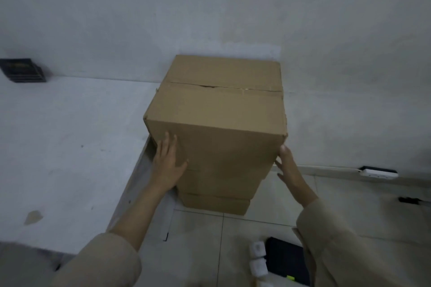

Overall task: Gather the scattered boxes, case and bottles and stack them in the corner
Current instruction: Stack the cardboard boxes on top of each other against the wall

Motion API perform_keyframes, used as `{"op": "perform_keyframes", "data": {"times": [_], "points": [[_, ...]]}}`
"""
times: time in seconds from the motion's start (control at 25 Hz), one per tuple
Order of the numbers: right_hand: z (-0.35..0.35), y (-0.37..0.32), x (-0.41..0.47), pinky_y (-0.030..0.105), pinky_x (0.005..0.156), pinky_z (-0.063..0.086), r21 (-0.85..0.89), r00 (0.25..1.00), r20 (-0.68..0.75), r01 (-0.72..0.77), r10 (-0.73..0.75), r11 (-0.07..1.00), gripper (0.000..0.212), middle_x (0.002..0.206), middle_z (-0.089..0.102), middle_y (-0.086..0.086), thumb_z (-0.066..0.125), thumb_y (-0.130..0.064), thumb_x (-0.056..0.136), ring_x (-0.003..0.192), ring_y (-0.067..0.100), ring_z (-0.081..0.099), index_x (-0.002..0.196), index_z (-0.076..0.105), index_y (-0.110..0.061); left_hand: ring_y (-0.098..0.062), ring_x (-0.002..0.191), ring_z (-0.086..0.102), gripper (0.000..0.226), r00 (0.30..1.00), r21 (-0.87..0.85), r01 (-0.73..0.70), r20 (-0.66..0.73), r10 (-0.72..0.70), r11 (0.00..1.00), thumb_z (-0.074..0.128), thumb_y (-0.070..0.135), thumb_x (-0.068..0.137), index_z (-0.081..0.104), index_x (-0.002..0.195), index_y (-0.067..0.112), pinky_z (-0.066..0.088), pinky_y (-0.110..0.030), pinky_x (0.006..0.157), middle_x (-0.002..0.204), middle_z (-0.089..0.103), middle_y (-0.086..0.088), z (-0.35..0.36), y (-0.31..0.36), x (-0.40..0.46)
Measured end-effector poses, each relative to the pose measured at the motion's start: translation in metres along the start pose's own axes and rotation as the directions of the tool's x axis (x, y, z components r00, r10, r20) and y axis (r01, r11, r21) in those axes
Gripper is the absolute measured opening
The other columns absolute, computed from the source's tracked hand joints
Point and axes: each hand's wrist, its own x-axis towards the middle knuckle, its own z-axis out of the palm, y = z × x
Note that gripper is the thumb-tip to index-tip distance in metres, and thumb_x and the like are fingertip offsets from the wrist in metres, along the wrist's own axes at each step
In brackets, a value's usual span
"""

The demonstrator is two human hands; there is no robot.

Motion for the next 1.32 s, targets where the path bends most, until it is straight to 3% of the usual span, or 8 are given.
{"op": "perform_keyframes", "data": {"times": [0.16,0.4,0.56,0.8,0.96,1.08,1.2,1.32], "points": [[0.000,0.069,0.025,0.031,0.105,0.031,-0.152,0.993,0.051,0.118,-0.111,0.981,0.053,0.149,0.029,0.000,0.034,-0.033,0.097,0.137,0.018,0.030,0.145,0.015,-0.023,-0.032,0.146,-0.009,0.088,0.996,-0.050,0.066,0.067,-0.063,0.997,0.054,0.035,0.089,-0.010,0.147,0.013,0.008,-0.047,0.118,0.155,-0.024,-0.009,0.075,-0.025,0.010],[0.022,0.175,0.083,-0.001,0.094,0.030,-0.137,0.944,-0.007,0.327,-0.331,0.935,0.057,0.139,0.035,-0.015,0.033,-0.033,0.094,0.128,-0.001,0.035,0.146,0.012,-0.022,-0.040,0.143,-0.016,0.098,0.962,-0.154,0.089,-0.241,-0.125,0.984,0.061,0.049,0.079,-0.018,0.134,0.033,-0.001,-0.050,0.115,0.154,-0.023,-0.011,0.209,-0.082,0.035],[0.038,0.212,0.121,-0.010,0.082,0.030,-0.141,0.817,-0.130,0.546,-0.562,0.826,0.052,0.122,0.033,-0.040,0.030,-0.043,0.093,0.104,-0.035,0.037,0.142,0.016,-0.031,-0.056,0.138,-0.005,0.108,0.924,-0.137,0.088,-0.358,-0.132,0.987,0.012,0.088,0.064,-0.004,0.144,0.017,0.008,-0.065,0.109,0.153,-0.008,-0.030,0.269,-0.120,0.059],[0.038,0.254,0.157,-0.004,0.090,0.032,-0.188,0.643,-0.206,0.714,-0.738,0.675,0.045,0.130,0.045,-0.003,0.025,-0.032,0.098,0.114,-0.004,0.044,0.139,0.030,-0.012,-0.061,0.134,-0.006,0.110,0.814,-0.095,-0.125,-0.579,0.047,0.988,0.012,0.088,0.063,0.002,0.140,0.010,0.003,-0.072,0.103,0.148,-0.001,-0.040,0.308,-0.148,0.090],[0.043,0.251,0.150,-0.007,0.088,0.029,-0.201,0.649,-0.212,0.703,-0.731,0.682,0.043,0.133,0.041,-0.002,0.023,-0.027,0.100,0.113,-0.008,0.040,0.140,0.031,-0.012,-0.050,0.137,-0.021,0.112,0.848,-0.050,-0.110,-0.526,0.068,0.993,0.012,0.095,0.052,-0.024,0.134,0.028,-0.003,-0.066,0.108,0.153,-0.020,-0.026,0.306,-0.160,0.089],[0.048,0.265,0.140,-0.005,0.091,0.029,-0.167,0.719,-0.199,0.644,-0.665,0.746,0.047,0.138,0.037,-0.007,0.024,-0.035,0.099,0.118,-0.007,0.037,0.143,0.023,-0.020,-0.044,0.138,-0.025,0.118,0.854,-0.027,-0.151,-0.506,0.116,0.988,0.055,0.077,0.061,-0.033,0.132,0.041,-0.007,-0.061,0.108,0.153,-0.025,-0.019,0.304,-0.171,0.088],[0.062,0.323,0.131,0.020,0.106,0.028,-0.098,0.821,-0.200,0.526,-0.535,0.845,0.057,0.147,0.027,-0.003,0.036,-0.029,0.097,0.131,0.007,0.031,0.146,0.007,-0.024,-0.035,0.140,-0.020,0.118,0.840,-0.034,-0.217,-0.516,0.169,0.976,0.069,0.058,0.067,-0.025,0.136,0.045,-0.026,-0.037,0.108,0.154,-0.022,-0.018,0.320,-0.194,0.079],[0.078,0.393,0.126,0.041,0.116,0.024,-0.113,0.917,-0.184,0.337,-0.353,0.935,0.072,0.154,0.017,0.011,0.047,-0.015,0.094,0.140,0.025,0.025,0.147,-0.001,-0.011,-0.037,0.143,-0.016,0.108,0.938,-0.331,0.004,-0.326,-0.119,0.944,0.064,0.052,0.075,-0.024,0.137,0.046,-0.006,-0.048,0.116,0.154,-0.027,-0.012,0.361,-0.220,0.066]]}}
